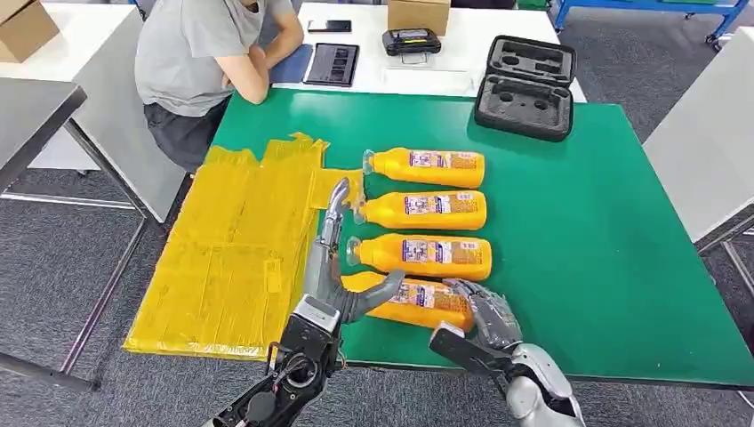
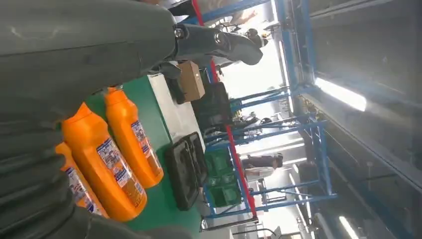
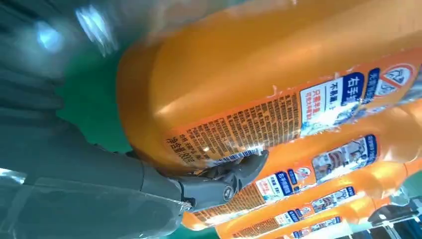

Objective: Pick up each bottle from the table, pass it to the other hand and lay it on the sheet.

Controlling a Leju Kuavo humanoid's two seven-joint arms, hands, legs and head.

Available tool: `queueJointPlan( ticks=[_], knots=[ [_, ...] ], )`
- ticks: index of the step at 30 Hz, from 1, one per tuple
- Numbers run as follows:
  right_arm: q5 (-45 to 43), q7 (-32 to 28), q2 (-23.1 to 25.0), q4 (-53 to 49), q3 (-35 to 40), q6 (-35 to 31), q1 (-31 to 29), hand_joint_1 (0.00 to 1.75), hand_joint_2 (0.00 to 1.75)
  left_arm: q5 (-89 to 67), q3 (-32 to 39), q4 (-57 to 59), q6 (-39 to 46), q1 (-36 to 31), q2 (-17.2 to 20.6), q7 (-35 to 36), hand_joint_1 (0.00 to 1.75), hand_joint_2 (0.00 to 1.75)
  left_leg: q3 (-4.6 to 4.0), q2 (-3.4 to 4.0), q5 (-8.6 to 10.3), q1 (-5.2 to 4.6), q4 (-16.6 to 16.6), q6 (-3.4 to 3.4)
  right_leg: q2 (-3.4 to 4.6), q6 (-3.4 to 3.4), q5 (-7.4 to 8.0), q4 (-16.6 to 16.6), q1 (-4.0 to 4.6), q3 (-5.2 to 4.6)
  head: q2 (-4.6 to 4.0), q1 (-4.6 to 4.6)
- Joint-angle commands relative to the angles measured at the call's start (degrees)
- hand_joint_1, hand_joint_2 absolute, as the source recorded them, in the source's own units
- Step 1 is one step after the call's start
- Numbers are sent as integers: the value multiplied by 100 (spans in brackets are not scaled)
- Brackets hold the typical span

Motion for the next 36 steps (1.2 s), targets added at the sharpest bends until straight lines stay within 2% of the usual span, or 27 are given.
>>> queueJointPlan(
  ticks=[1, 6, 10, 12, 16, 18, 20, 24, 26, 31, 33, 36],
  knots=[
    [167, 69, -80, 435, 69, -13, 114, 175, 175, 13, -165, 342, 8, -244, 121, 17, 0, 175, 30, -13, -6, 5, -11, -10, -13, -11, -10, -12, 5, 35, 0, -2],
    [1, 4, -24, 302, -78, -19, 120, 175, 175, 5, -162, 323, 21, -251, 117, 17, 0, 175, 21, -12, -3, 4, -7, -6, -12, -7, -6, -9, 4, 26, 0, 0],
    [-681, -555, 189, 264, -367, 27, -6, 175, 175, -26, -145, 281, 135, -230, 136, 17, 0, 175, 24, -9, -4, 2, -8, -7, -9, -8, -7, -7, 2, 27, 0, 0],
    [-1013, -812, 319, 279, -492, -34, -134, 175, 175, -81, -188, 62, 465, -196, 204, 17, 0, 175, 23, -1, -5, 2, -6, -8, -1, -9, -6, -5, 2, 24, 0, 0],
    [-1412, -1027, 465, 272, -577, -45, -284, 175, 175, 26, -178, -406, 899, -110, 309, 17, 0, 175, 10, 14, -7, 2, -2, -8, 17, -8, -1, 1, 2, 9, 0, 0],
    [-1695, -1132, 560, 167, -641, 12, -300, 175, 175, -167, 208, -672, 936, 61, 223, 17, 0, 175, 0, 11, -3, 0, -3, -8, 14, -7, 0, 2, 1, 0, 0, -2],
    [-1695, -1132, 560, 167, -641, 12, -300, 175, 175, -167, 208, -672, 936, 61, 223, 17, 0, 175, 5, 18, -9, 2, -1, -10, 21, -9, -3, 4, 3, 4, 0, -4],
    [-2185, -1402, 625, -42, -709, 124, -219, 175, 175, -663, 1078, -1106, 936, 403, -80, 17, 0, 175, 12, 22, -13, 3, -2, -10, 23, -9, -7, 3, 2, 10, 0, -2],
    [-2279, -1449, 630, -62, -720, 92, -228, 175, 175, -864, 1276, -1206, 936, 489, -158, 17, 0, 175, -11, 12, -5, 3, 0, -6, 12, -5, -2, 5, 2, -8, 0, 0],
    [-2328, -1454, 637, -35, -733, 83, -258, 175, 175, -940, 1350, -1250, 936, 521, -192, 17, 0, 175, -13, 9, -4, 3, -3, -8, 9, -7, -2, 1, 2, -10, 0, 0],
    [-2328, -1454, 637, -35, -733, 83, -258, 175, 175, -940, 1350, -1250, 936, 521, -192, 17, 0, 175, 17, 19, -20, 4, -2, -15, 19, -16, -15, 2, 3, 18, 0, 0],
    [-2359, -1461, 636, 2, -740, 77, -286, 175, 175, -1012, 1402, -1273, 936, 542, -231, 17, 0, 175, -3, 10, -9, 1, -4, -10, 10, -10, -7, 2, 1, -1, 0, -2]
  ],
)
